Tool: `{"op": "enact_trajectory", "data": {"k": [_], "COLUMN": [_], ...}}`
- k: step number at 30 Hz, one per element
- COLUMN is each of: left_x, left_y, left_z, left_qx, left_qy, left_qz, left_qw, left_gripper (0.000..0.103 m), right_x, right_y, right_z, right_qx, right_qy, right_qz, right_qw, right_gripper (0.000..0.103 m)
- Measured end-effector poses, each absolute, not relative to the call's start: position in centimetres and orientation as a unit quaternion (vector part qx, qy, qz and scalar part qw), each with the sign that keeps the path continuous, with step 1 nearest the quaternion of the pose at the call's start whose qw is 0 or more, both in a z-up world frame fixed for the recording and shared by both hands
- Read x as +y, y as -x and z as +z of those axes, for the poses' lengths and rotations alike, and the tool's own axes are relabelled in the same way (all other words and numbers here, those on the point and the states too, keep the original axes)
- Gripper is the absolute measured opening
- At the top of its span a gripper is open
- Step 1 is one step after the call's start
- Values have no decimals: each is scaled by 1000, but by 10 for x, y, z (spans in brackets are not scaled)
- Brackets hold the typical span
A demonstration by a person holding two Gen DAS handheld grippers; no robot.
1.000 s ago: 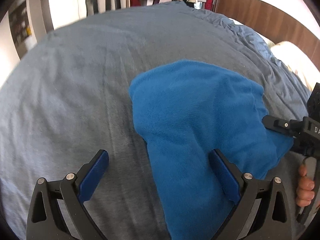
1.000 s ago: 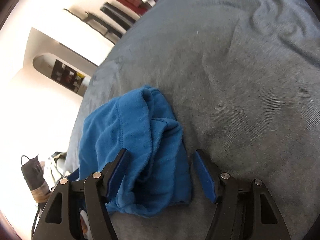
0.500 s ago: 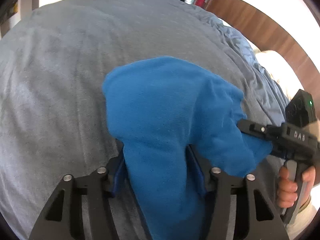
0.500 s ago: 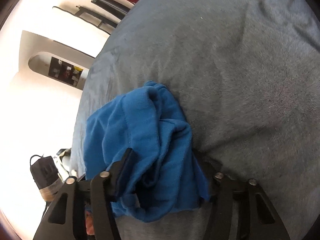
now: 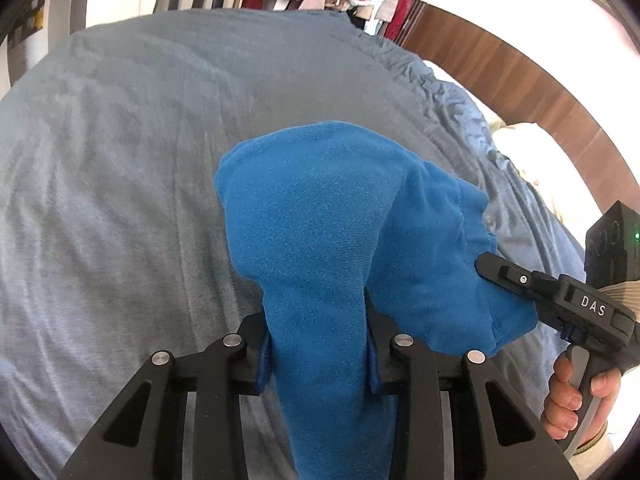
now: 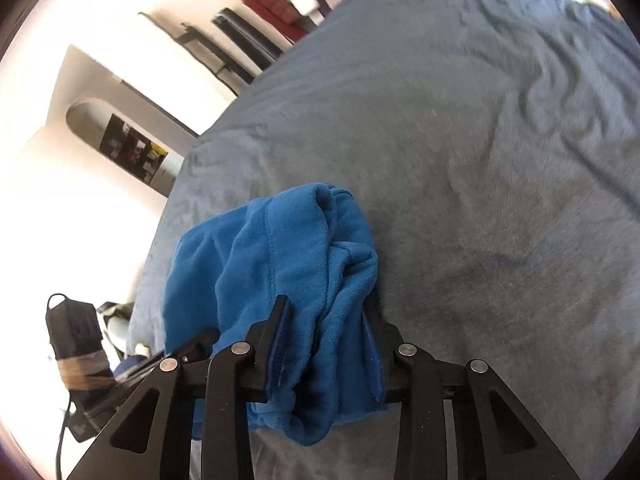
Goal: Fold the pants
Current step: 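Lift and carry the bundle with both tools onto the navy clothes stack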
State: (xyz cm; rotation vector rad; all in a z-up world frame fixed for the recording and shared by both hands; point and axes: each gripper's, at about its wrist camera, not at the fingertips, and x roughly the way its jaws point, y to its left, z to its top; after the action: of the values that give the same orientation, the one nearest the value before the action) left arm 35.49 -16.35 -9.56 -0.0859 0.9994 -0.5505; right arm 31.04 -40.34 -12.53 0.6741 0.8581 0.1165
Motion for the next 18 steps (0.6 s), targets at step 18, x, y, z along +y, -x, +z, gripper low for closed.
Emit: {"op": "enact_trajectory", "data": {"k": [18], "left_x": [-44], "left_y": [-279], "left_z": [9], "left_qx": [397], "left_qy": [33], "left_qz": [-229], "left_qw": [888], "left_gripper": [35], "right_x": [-311], "right_y": [-257], "right_z": [-25], "right_qx": [343], "right_qy": [-276], "right_qz": [105], "right_qw": [892], "right_gripper": [34]}}
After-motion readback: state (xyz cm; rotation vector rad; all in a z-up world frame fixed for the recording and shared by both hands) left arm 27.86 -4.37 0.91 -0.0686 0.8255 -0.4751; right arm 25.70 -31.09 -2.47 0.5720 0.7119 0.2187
